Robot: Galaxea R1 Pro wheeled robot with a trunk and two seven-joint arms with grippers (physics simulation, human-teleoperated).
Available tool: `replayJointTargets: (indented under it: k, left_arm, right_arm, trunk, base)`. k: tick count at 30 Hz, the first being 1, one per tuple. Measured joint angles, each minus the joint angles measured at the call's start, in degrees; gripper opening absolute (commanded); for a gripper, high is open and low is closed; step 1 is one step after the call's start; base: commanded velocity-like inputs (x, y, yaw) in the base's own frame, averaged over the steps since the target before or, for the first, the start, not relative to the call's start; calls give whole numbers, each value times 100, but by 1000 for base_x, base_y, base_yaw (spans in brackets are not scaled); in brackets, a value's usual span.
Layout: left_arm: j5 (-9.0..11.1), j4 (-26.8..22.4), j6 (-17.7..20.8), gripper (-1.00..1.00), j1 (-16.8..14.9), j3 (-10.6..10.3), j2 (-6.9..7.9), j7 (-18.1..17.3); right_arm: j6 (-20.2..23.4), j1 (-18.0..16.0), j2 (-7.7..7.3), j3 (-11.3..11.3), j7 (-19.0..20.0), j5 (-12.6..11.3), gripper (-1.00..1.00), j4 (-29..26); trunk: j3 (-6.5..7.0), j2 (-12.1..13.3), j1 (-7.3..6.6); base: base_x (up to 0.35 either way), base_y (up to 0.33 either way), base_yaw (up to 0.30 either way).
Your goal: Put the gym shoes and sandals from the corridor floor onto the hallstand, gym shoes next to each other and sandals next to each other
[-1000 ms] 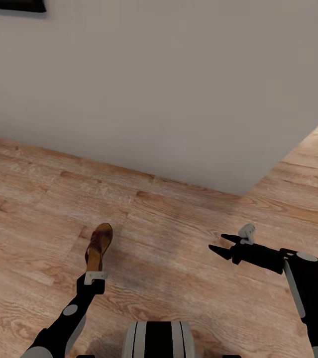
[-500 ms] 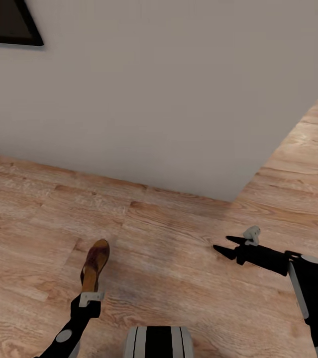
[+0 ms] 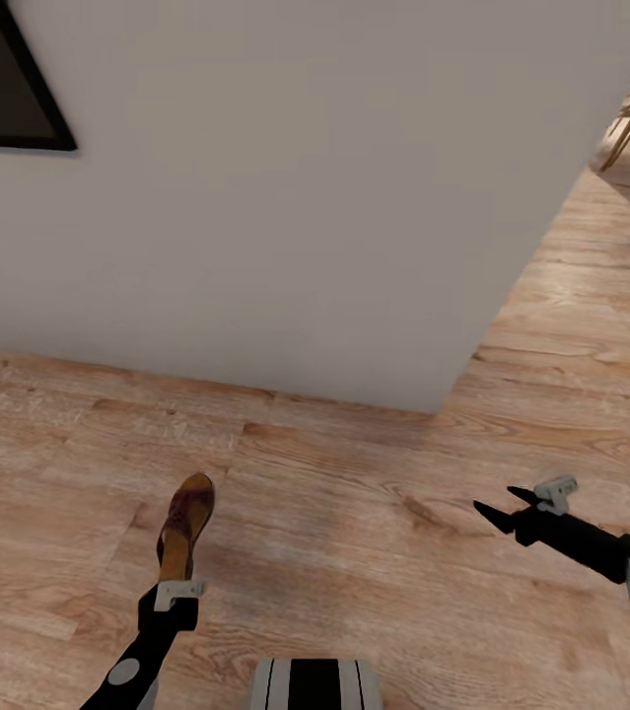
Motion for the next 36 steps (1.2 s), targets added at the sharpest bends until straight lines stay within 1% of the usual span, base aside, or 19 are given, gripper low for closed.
replayJointTargets:
  k: [1,2,4,5,6,7,8,9,10,12,13,16,23,28,36]
  left_arm:
    - [0,2,0,-100,0,4,-5,0]
    - [-2,4,0,-100,0,6,-8,-1]
    - [-6,19,0,-100,1,8,-26,0]
    - [-3,26,0,-100,1,11,-34,2]
    - [-1,28,-1,-100,1,12,-36,3]
    - [-1,28,-4,-100,1,12,-39,2]
    - [0,25,-5,-100,1,12,-39,1]
    - [0,15,-8,-100,1,12,-39,0]
    - [0,4,-8,-100,1,13,-39,-1]
    - [0,4,-9,-100,1,13,-39,-1]
    - [0,-3,-9,-100,1,13,-39,-1]
    - [0,-3,-9,-100,1,13,-39,-1]
    - [-1,-4,-9,-100,1,5,-43,-1]
    - [0,1,-9,-100,2,1,-47,-6]
    - [-5,2,-10,-100,11,0,-48,-9]
  right_arm:
    - [-174,39,7,-145,-65,55,100,232]
    - [-267,55,10,-224,-108,73,100,377]
    - [-726,91,16,-525,-341,123,100,1076]
    - [-1444,106,18,-745,-694,154,100,1841]
    - [-1884,110,19,-810,-946,144,100,2307]
    - [-2922,113,10,-890,-1739,103,100,3209]
    - [-3281,120,5,-893,-2051,131,100,3779]
    - [-3840,126,-1,-896,-2601,125,100,4314]
    - [-4316,163,1,-895,-3078,124,100,4720]
    - [-4771,262,8,-896,-3584,134,100,5052]
    - [-5254,403,11,-897,-4084,125,100,5313]
    - [-5537,503,17,-893,-4462,122,100,5532]
    - [-5634,534,23,-892,-4615,116,100,5703]
    - [-5641,535,30,-892,-4625,110,100,5987]
    - [-5640,535,31,-892,-4627,104,100,6050]
  trunk:
    - [31,1,-2]
    - [62,3,-5]
    - [123,6,-10]
    - [154,7,-12]
    - [185,8,-15]
    - [216,9,-18]
    - [246,11,-20]
    - [277,12,-23]
    - [308,13,-26]
    - [370,16,-31]
    - [401,17,-33]
    - [494,21,-41]
    - [711,31,-59]
    - [755,31,-59]
    - [804,31,-57]
  base:
    - [0,0,-120]
    - [0,0,-117]
    - [0,0,-114]
    - [0,0,-112]
    - [0,0,-111]
    - [0,0,-111]
    - [0,0,-108]
    - [0,0,-104]
    - [0,0,-102]
    - [0,0,-99]
    - [0,0,-99]
    - [0,0,-98]
    - [0,0,-86]
    - [0,0,-17]
    - [-50,-36,-1]
